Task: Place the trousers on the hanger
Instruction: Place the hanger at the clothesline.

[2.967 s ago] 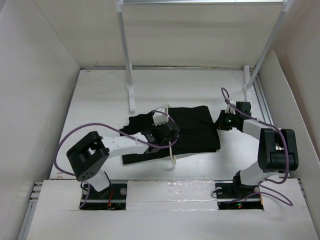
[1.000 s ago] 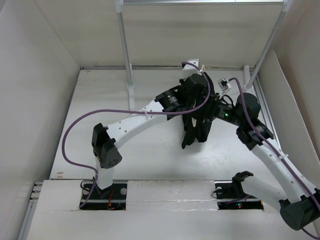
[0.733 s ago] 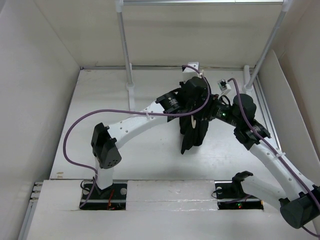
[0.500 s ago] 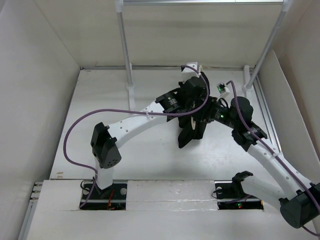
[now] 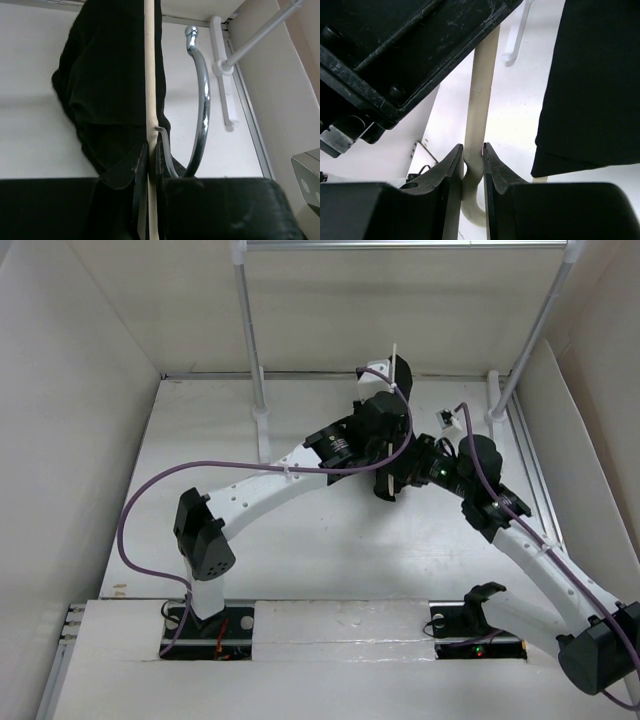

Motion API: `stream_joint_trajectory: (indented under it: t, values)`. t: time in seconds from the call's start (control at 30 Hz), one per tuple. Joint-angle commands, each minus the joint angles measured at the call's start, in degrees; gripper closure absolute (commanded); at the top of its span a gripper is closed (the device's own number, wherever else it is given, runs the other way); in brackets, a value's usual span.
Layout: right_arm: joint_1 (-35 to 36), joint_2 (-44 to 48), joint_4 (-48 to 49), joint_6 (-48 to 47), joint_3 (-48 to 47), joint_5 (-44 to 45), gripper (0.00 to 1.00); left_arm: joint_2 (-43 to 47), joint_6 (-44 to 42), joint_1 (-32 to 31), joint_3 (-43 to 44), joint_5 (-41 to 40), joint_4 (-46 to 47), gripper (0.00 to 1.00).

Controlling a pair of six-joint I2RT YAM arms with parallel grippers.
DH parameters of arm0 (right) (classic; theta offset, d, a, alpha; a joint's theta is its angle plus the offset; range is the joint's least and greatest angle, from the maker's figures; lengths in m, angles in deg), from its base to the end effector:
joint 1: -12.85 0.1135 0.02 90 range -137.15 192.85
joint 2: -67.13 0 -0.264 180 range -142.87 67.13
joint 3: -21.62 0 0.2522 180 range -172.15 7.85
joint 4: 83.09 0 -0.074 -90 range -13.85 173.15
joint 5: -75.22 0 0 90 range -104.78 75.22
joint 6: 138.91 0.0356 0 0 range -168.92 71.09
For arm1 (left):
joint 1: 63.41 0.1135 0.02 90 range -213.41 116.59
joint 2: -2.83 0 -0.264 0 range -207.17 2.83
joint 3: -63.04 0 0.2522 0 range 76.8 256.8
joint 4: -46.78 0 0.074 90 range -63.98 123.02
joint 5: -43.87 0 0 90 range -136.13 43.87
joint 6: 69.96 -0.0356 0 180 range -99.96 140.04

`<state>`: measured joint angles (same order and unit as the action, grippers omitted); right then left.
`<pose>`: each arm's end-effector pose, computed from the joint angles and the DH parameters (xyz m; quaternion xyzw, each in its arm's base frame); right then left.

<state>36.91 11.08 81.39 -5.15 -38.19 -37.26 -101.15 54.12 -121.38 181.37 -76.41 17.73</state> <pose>0.2034 0.1057 0.3272 0.0090 0.7708 0.4707 0.4292 0.2430 -0.3545 0.4056 0.0021 0.7807 -0.2807 0.5582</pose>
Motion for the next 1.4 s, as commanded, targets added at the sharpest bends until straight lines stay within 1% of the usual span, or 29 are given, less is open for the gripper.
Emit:
stream_joint_trajectory:
  t: [0.0, 0.07, 0.1, 0.17, 0.2, 0.27, 0.3, 0.43, 0.57, 0.63, 0.73, 0.8, 0.83, 0.97, 1.03, 1.13, 1.17, 1.27, 1.37]
  values:
    - [-1.0, 1.6, 5.4, -2.6, -1.0, 0.2, 1.00, 5.1, 1.3, -1.3, 0.1, 3.0, 3.8, 1.00]
    - [-1.8, 1.9, 5.9, -2.5, -1.2, -1.1, 1.00, 5.3, 1.0, -1.3, 0.5, 3.6, 3.9, 1.00]
    - [-2.5, 2.1, 5.8, -2.5, -1.5, -1.1, 1.00, 5.4, 0.8, -1.3, 0.6, 4.3, 4.1, 0.98]
    - [-3.6, 1.9, 5.8, -2.7, -2.5, -1.9, 1.00, 5.6, 0.6, 0.0, 0.8, 7.2, 4.3, 0.79]
    - [-5.1, 1.8, 5.8, -2.8, -2.8, -2.6, 1.00, 6.2, 0.6, 0.1, 0.5, 8.3, 4.6, 0.62]
    - [-6.4, 1.4, 6.2, -2.6, -3.4, -4.2, 1.00, 7.1, 0.3, 0.1, -0.1, 9.4, 5.2, 0.49]
    - [-7.9, 1.0, 7.0, -2.5, -3.5, -5.5, 1.00, 7.9, 0.2, 0.1, -0.2, 10.0, 5.2, 0.41]
    - [-10.3, 0.0, 8.4, -2.3, -4.9, -7.4, 1.00, 10.3, -0.8, 0.1, -1.2, 10.4, 5.5, 0.29]
    - [-11.7, -2.4, 8.7, -3.0, -7.9, -7.7, 1.00, 13.4, -2.2, 0.1, -2.8, 10.9, 6.7, 0.27]
    - [-12.3, -3.4, 9.4, -3.0, -9.5, -8.0, 1.00, 15.4, -2.6, 0.1, -3.7, 10.2, 7.0, 0.23]
    - [-13.5, -5.0, 11.3, -2.0, -11.3, -8.9, 1.00, 17.4, -3.6, 0.1, -4.0, 9.3, 7.3, 0.22]
    - [-15.5, -6.5, 14.5, 0.2, -13.2, -10.6, 1.00, 19.3, -3.3, 2.3, -4.6, 9.4, 7.1, 0.22]
    - [-16.1, -6.5, 14.5, 0.3, -13.2, -10.6, 1.00, 20.2, -3.3, 2.3, -4.6, 9.4, 7.1, 0.22]
    - [-17.4, -8.4, 17.0, 2.0, -15.7, -12.1, 1.00, 22.9, -1.2, 7.0, -6.7, 13.0, 8.4, 0.23]
    - [-17.4, -9.2, 18.7, 3.1, -15.6, -12.4, 1.00, 23.2, -0.5, 8.5, -7.0, 15.4, 8.8, 0.22]
    - [-17.4, -10.3, 20.3, 4.2, -15.0, -13.5, 1.00, 22.3, -0.9, 9.0, -6.0, 15.9, 8.2, 0.23]
    - [-17.4, -10.4, 20.7, 5.6, -14.3, -14.0, 1.00, 22.0, -0.8, 9.0, -5.6, 15.8, 8.0, 0.23]
    - [-18.9, -10.2, 26.7, 9.7, -12.5, -14.6, 1.00, 21.8, -0.5, 9.5, -5.2, 15.8, 7.5, 0.23]
    - [-21.0, -10.8, 32.5, 15.5, -12.8, -15.7, 1.00, 21.6, -0.9, 10.2, -5.1, 15.9, 7.3, 0.23]
